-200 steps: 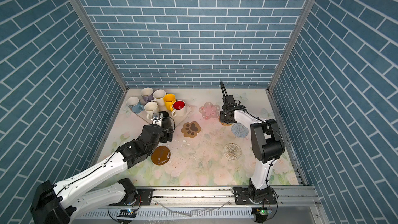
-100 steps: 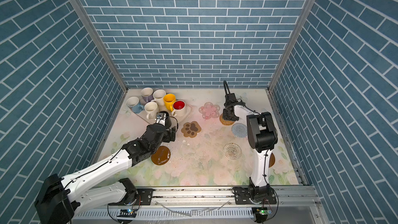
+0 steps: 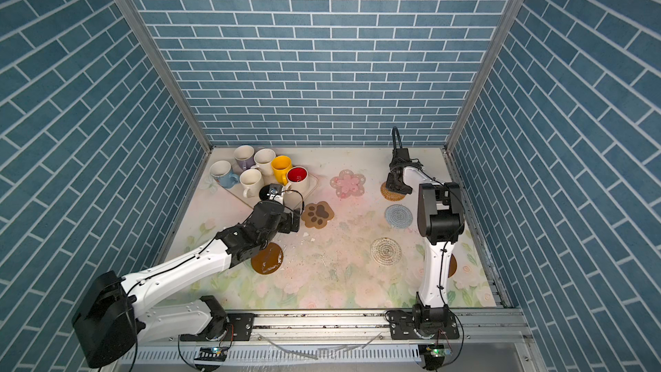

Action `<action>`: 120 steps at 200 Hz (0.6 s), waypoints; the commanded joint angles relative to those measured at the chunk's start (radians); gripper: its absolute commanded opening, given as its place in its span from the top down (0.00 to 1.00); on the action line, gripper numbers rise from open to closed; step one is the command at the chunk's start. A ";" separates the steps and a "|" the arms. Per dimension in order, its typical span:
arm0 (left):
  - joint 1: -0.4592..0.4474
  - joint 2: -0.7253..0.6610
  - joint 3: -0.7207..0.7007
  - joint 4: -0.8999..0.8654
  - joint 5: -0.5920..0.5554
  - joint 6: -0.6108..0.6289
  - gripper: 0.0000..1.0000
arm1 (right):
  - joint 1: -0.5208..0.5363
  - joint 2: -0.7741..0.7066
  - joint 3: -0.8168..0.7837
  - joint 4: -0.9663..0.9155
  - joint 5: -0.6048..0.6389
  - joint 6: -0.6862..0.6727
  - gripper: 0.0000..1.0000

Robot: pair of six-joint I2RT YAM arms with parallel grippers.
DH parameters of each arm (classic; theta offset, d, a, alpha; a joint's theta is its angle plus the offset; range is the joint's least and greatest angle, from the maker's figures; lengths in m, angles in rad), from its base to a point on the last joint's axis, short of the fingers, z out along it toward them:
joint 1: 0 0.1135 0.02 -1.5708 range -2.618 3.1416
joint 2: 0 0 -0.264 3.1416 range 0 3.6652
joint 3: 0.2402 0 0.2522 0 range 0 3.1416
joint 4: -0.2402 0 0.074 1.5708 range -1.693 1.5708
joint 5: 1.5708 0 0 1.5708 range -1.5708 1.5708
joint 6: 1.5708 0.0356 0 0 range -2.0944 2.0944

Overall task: Place cups on coasters
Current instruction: Move the coaster to the top-right of the table.

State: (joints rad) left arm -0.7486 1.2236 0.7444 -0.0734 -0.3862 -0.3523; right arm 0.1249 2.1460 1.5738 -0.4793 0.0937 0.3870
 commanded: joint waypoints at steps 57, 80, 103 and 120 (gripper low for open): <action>0.002 0.185 0.138 0.074 0.085 -0.004 0.01 | -0.074 0.243 0.327 -0.283 -0.006 0.030 0.67; 0.002 0.218 0.155 0.099 0.103 0.001 0.01 | -0.098 0.300 0.428 -0.342 -0.018 0.045 0.67; 0.001 0.249 0.169 0.114 0.113 0.001 0.01 | -0.124 0.345 0.515 -0.383 -0.031 0.067 0.66; 0.001 0.269 0.175 0.126 0.122 0.003 0.01 | -0.139 0.379 0.584 -0.410 -0.042 0.075 0.66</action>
State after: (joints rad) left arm -0.7486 1.4658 0.8909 0.0223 -0.2848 -0.3515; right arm 0.0170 2.4355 2.0918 -0.7506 0.0734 0.4091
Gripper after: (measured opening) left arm 0.994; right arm 0.337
